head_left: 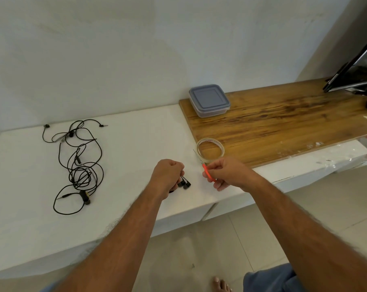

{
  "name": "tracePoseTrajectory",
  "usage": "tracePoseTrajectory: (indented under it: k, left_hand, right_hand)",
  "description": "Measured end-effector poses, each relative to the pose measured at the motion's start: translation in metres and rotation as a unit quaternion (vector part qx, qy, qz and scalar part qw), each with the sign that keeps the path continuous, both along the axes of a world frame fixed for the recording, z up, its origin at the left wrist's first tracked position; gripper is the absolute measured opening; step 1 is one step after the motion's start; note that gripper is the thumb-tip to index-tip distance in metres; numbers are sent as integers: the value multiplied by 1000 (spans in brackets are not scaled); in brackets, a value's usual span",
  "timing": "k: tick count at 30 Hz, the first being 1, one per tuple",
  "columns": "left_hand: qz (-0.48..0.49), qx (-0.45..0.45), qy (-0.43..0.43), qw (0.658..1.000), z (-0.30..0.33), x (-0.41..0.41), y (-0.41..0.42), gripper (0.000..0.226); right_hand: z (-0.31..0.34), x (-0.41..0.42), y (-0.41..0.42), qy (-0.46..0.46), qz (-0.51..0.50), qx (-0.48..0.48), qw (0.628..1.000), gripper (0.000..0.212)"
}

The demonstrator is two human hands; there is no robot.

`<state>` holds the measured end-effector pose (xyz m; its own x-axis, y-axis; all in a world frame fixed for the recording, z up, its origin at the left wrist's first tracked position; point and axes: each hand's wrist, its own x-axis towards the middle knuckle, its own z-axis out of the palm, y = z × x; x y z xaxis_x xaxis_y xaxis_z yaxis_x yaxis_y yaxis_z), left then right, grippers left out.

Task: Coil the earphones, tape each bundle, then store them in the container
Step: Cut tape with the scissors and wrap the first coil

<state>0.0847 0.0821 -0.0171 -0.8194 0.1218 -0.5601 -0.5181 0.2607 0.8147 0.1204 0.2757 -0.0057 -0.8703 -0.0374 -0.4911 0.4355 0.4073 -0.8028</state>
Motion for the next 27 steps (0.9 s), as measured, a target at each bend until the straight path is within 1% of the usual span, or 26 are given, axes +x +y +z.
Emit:
tracePoseTrajectory:
  k: [2, 5, 9, 12, 17, 27]
  left_hand:
    - [-7, -21, 34, 999, -4, -1, 2, 18]
    - [-13, -49, 65, 997, -8, -2, 6, 16]
    - [-21, -85, 95, 992, -9, -4, 11, 20]
    - [-16, -98, 106, 989, -10, -8, 14, 17]
    - [-6, -108, 113, 988, -10, -13, 18, 18]
    - [-18, -127, 104, 986, -13, -13, 13, 17]
  right_hand:
    - [2, -2, 2, 34, -2, 63, 997, 7]
    - [5, -7, 6, 50, 19, 159, 986, 6]
    - [10, -15, 7, 54, 19, 242, 969, 15]
    - [16, -23, 7, 69, 38, 310, 947, 20]
    - [22, -35, 7, 84, 64, 359, 927, 18]
    - [13, -40, 9, 102, 104, 416, 897, 20]
